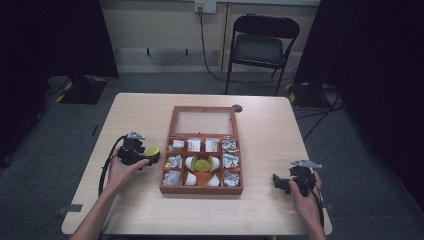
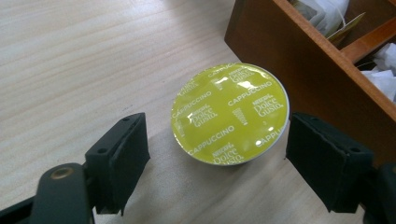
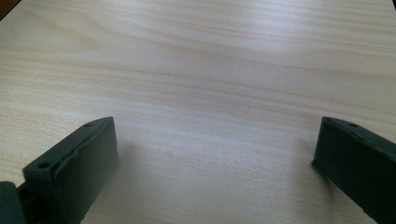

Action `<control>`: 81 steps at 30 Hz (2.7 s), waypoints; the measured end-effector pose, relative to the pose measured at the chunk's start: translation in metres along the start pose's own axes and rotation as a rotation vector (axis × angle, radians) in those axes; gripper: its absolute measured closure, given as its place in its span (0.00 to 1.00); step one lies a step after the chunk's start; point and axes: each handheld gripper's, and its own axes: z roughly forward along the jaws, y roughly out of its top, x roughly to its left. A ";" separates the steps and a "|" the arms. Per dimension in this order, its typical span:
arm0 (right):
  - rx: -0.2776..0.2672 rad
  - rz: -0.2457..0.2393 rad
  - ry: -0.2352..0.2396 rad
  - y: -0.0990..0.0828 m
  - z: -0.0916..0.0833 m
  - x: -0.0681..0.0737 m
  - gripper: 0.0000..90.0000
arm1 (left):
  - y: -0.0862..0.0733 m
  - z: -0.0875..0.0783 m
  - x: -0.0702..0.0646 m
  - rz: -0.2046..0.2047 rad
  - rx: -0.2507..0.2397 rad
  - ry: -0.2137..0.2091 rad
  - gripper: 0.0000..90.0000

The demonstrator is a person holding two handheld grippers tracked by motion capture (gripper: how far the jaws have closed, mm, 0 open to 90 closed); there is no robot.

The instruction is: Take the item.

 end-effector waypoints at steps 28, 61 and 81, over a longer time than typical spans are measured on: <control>0.002 0.000 0.002 0.000 0.000 0.000 0.00 | 0.002 -0.045 -0.007 -0.012 -0.098 0.023 0.20; 0.003 0.002 0.003 0.000 0.000 0.000 0.00 | -0.066 -0.101 0.021 -0.050 -0.111 0.136 0.20; 0.001 -0.002 0.003 0.001 0.001 -0.001 0.00 | -0.098 -0.071 0.031 -0.070 -0.001 0.201 0.19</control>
